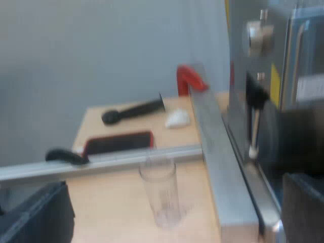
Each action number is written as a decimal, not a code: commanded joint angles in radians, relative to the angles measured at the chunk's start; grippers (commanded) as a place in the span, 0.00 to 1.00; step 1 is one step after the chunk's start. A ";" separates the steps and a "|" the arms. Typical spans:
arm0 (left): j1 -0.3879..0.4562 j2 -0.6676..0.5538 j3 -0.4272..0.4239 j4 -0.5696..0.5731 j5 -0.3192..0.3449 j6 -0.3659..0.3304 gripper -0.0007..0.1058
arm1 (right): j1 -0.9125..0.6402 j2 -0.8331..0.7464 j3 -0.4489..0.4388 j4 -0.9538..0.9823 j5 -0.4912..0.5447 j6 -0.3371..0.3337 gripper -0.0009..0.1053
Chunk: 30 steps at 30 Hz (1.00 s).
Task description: Grind coffee beans and then tamp
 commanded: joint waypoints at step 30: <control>0.003 -0.136 0.212 -0.041 0.098 0.006 0.80 | 0.001 -0.043 0.216 0.016 -0.017 -0.005 0.76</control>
